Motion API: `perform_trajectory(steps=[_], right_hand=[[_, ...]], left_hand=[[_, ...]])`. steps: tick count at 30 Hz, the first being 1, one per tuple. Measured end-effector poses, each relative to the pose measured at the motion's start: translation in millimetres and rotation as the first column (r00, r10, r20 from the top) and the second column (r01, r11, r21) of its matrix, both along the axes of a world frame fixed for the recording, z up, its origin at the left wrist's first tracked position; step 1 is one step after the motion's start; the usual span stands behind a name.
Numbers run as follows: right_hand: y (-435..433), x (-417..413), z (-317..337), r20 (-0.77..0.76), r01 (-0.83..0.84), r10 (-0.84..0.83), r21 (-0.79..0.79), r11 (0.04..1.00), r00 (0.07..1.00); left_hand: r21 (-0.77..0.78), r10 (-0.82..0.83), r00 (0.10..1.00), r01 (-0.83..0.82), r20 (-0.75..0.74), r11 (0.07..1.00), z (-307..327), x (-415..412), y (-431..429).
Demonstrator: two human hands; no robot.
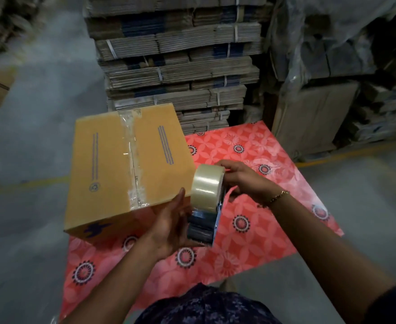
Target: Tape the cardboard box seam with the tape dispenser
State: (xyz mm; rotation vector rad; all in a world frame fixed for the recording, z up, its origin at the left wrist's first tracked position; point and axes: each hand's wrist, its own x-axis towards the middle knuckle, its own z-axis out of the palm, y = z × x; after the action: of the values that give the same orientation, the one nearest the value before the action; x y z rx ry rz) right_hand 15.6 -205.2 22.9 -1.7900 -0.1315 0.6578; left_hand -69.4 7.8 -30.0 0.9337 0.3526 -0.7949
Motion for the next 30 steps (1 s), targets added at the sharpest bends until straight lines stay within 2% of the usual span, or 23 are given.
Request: perform_trajectory(steps=[2, 4, 6, 9, 11, 13, 16, 20, 26, 30], right_hand=[[4.4, 11.9, 22.0, 0.042, -0.087, 0.088, -0.016, 0.996, 0.995], [3.0, 18.7, 35.2, 0.091, -0.096, 0.094, 0.015, 0.995, 0.991], [-7.4, 22.3, 37.7, 0.163, -0.043, 0.032, 0.068, 0.997, 0.986], [-29.7, 15.6, 33.3, 0.27, 0.136, -0.168, 0.134, 0.982, 0.948], [-42.5, 3.2, 28.3, 0.196, 0.183, -0.219, 0.184, 0.966, 0.956], [-47.8, -13.5, 21.4, 0.092, 0.106, -0.124, 0.183, 0.977, 0.988], [-40.3, -34.2, 15.6, -0.022, -0.007, 0.012, 0.21, 0.978, 1.0], [-20.5, -44.9, 16.8, -0.133, 0.011, 0.03, 0.301, 0.953, 0.991], [-3.4, -45.2, 18.1, -0.185, 0.117, -0.055, 0.344, 0.932, 0.981], [3.9, -44.7, 15.4, -0.189, 0.176, -0.116, 0.342, 0.923, 0.975]], left_hand=[[-0.161, 0.012, 0.999, -0.005, 0.042, 0.987, 20.1, 1.9, -20.8], [-0.208, 0.122, 0.99, -0.105, 0.071, 0.973, 30.9, 6.5, -40.3], [-0.201, 0.286, 0.953, -0.261, 0.104, 0.944, 37.5, 14.0, -57.1], [-0.176, 0.509, 0.847, -0.483, 0.156, 0.858, 43.8, 28.9, -68.3], [-0.164, 0.626, 0.755, -0.604, 0.195, 0.78, 47.2, 37.4, -70.3], [-0.14, 0.711, 0.667, -0.7, 0.223, 0.7, 49.6, 43.0, -71.2], [-0.06, 0.756, 0.594, -0.774, 0.273, 0.63, 57.2, 46.4, -73.9], [0.001, 0.778, 0.551, -0.816, 0.302, 0.578, 64.2, 48.4, -81.1], [0.042, 0.774, 0.57, -0.812, 0.276, 0.583, 70.4, 55.4, -89.7], [0.031, 0.797, 0.545, -0.83, 0.26, 0.558, 67.9, 58.0, -88.5]])
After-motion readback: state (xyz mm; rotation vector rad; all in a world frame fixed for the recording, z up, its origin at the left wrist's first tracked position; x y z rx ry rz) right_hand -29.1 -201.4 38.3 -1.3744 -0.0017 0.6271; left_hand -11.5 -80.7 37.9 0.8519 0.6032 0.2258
